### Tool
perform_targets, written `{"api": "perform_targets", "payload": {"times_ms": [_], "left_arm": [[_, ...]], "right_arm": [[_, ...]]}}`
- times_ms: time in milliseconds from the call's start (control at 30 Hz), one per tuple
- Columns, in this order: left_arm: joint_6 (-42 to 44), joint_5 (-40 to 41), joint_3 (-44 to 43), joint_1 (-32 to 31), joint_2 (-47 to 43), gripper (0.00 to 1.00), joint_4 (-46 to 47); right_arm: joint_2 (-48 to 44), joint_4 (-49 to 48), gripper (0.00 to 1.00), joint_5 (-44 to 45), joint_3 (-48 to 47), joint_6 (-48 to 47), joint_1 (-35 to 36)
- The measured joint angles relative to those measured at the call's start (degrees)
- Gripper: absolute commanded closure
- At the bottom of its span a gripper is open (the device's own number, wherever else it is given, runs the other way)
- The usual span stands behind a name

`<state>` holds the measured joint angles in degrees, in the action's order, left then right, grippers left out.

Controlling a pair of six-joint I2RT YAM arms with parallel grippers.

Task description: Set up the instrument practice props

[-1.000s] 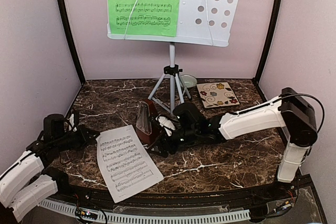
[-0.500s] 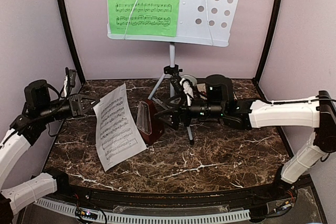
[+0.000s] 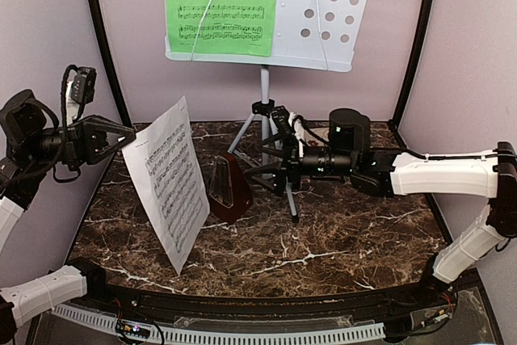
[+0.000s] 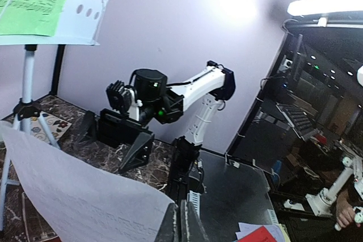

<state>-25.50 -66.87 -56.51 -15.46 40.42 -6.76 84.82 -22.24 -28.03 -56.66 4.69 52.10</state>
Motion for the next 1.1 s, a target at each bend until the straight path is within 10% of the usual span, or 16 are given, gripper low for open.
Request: {"api": "perform_targets", "payload": {"times_ms": [733, 1100], "left_arm": [[-9.31, -11.58, -0.33, -3.37, 4.68, 1.00, 17.25], [-8.85, -11.52, 0.04, -3.72, 6.23, 1.00, 18.67]], "right_arm": [[8.37, -9.05, 0.10, -19.28, -7.39, 10.16, -0.04], [10.27, -12.28, 0.60, -23.43, -12.13, 14.82, 1.11]]}}
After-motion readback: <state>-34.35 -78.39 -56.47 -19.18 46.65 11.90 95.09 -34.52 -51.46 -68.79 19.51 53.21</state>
